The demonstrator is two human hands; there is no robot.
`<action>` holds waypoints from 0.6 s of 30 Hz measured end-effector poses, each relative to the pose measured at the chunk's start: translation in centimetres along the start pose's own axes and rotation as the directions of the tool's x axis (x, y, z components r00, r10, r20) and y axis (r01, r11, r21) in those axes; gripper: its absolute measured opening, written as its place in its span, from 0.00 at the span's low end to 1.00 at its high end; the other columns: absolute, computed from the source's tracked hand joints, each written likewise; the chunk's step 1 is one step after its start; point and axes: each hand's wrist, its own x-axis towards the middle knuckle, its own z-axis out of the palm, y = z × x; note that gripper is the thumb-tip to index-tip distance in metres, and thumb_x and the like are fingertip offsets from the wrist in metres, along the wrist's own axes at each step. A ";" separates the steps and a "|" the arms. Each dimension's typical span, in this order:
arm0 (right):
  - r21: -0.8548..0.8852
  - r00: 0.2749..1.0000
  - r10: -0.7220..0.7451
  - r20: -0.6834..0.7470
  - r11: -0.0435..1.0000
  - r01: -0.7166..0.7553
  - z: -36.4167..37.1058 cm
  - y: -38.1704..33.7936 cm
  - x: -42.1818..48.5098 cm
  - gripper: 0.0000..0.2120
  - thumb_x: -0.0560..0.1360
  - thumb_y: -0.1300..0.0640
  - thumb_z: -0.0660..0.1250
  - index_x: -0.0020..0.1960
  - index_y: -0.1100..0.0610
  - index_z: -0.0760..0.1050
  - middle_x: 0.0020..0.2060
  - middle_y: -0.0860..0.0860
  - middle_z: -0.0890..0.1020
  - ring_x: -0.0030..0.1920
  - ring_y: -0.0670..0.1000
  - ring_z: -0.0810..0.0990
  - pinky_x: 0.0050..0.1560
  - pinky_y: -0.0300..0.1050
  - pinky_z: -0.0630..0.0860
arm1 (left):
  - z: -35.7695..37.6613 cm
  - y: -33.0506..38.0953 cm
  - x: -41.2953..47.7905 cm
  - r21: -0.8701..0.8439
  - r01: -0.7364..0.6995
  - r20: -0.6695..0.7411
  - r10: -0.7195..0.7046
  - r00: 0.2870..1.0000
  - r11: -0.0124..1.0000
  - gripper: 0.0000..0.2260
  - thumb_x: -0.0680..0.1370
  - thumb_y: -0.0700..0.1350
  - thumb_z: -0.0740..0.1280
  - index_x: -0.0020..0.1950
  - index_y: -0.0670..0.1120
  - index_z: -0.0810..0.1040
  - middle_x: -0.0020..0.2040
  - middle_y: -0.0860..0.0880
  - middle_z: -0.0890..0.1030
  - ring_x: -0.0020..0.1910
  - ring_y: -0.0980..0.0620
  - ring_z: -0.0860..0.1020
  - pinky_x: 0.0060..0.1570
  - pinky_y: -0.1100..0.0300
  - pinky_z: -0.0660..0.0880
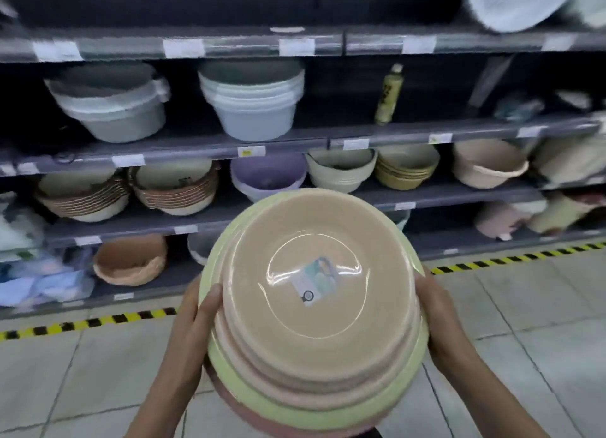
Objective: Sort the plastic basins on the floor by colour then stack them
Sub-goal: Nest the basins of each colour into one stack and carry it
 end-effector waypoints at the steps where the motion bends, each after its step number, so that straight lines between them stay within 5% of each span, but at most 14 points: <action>1: 0.000 0.999 0.007 -0.053 1.000 -0.007 -1.8 0.2 -0.8 0.13 0.80 0.45 0.63 0.63 0.44 0.78 0.55 0.48 0.85 0.56 0.52 0.84 0.55 0.56 0.79 | 1.9 0.3 0.2 0.009 -0.002 0.065 0.001 0.998 1.000 0.14 0.79 0.56 0.63 0.62 0.58 0.79 0.59 0.55 0.83 0.59 0.52 0.80 0.57 0.47 0.76; 10: 0.063 0.915 0.116 -0.387 0.993 -0.099 -18.2 3.0 -3.7 0.13 0.80 0.45 0.62 0.63 0.37 0.77 0.55 0.42 0.84 0.53 0.46 0.84 0.52 0.51 0.79 | 21.6 1.4 0.3 0.036 -0.003 0.450 -0.013 0.893 0.999 0.29 0.69 0.69 0.68 0.67 0.58 0.77 0.63 0.53 0.81 0.63 0.50 0.79 0.66 0.39 0.71; 18: 0.027 0.903 0.167 -0.397 0.985 -0.170 -36.3 3.9 3.9 0.19 0.73 0.40 0.62 0.62 0.40 0.78 0.54 0.45 0.85 0.52 0.48 0.84 0.51 0.51 0.79 | 41.2 0.7 -1.5 0.020 0.031 0.472 -0.037 0.881 0.999 0.24 0.73 0.64 0.66 0.67 0.58 0.76 0.63 0.54 0.82 0.63 0.51 0.79 0.66 0.40 0.71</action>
